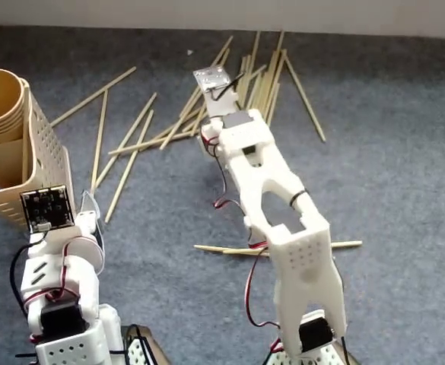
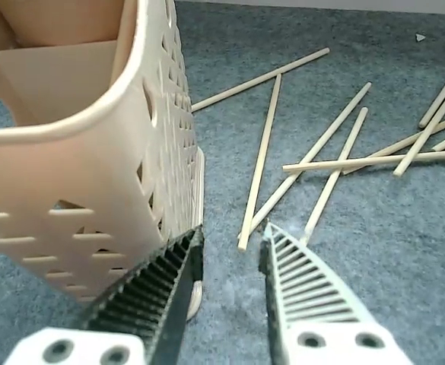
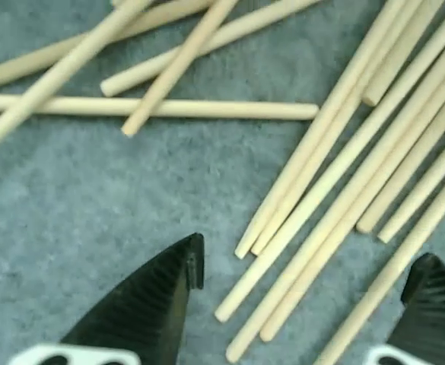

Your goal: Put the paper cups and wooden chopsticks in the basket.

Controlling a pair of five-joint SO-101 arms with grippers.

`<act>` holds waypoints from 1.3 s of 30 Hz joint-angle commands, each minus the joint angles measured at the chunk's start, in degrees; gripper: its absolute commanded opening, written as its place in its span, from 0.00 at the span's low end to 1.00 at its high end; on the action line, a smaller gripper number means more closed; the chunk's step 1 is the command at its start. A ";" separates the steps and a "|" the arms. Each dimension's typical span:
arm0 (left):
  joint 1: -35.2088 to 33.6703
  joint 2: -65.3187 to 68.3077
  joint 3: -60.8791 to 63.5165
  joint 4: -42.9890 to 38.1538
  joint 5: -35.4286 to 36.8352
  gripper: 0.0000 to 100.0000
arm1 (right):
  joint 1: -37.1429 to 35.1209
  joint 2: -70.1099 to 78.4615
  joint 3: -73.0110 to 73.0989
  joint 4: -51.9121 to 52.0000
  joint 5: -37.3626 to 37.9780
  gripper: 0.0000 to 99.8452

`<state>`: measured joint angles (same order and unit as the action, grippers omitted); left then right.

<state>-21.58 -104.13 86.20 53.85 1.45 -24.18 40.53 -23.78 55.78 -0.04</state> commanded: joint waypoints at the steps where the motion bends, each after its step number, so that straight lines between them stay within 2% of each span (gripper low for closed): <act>1: 0.66 -0.13 -0.40 -1.05 0.62 0.15 | 0.22 3.38 -9.45 -0.84 -0.62 0.39; 4: 0.66 -0.13 -0.40 -0.97 0.62 0.15 | -0.04 8.13 -13.49 -0.22 -0.70 0.39; 8: 0.66 -0.13 -0.40 -0.88 0.62 0.15 | -0.04 12.26 -20.18 7.34 -0.70 0.36; 14: 0.57 -0.13 -0.40 -0.79 0.62 0.15 | 2.15 17.27 -30.20 15.69 -0.70 0.02; 15: 0.57 -0.13 -0.40 -0.79 0.62 0.15 | 2.86 18.15 -31.34 16.66 -0.70 0.00; 18: 0.57 -0.13 -0.40 -0.79 0.62 0.15 | 3.03 20.26 -34.68 21.49 -1.41 0.02; 22: 0.57 -0.13 -0.40 -0.79 0.62 0.15 | 1.27 21.85 -38.55 29.32 -1.76 0.00; 28: 0.66 -0.13 -0.31 -0.88 0.62 0.15 | -8.66 22.55 -42.51 44.53 -1.85 0.01; 32: 0.57 -0.13 -0.31 -0.88 0.62 0.15 | -10.95 20.53 -42.86 45.41 -1.93 0.01; 36: 0.57 -0.13 -0.31 -0.88 0.62 0.15 | -10.59 14.20 -35.91 45.41 -1.85 0.01; 39: 0.66 -0.13 -0.22 -1.05 0.62 0.15 | -10.59 4.18 -27.56 45.41 -1.58 0.01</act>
<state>-21.58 -104.13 86.20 53.85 1.45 -34.11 56.62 -56.84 100.00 -1.45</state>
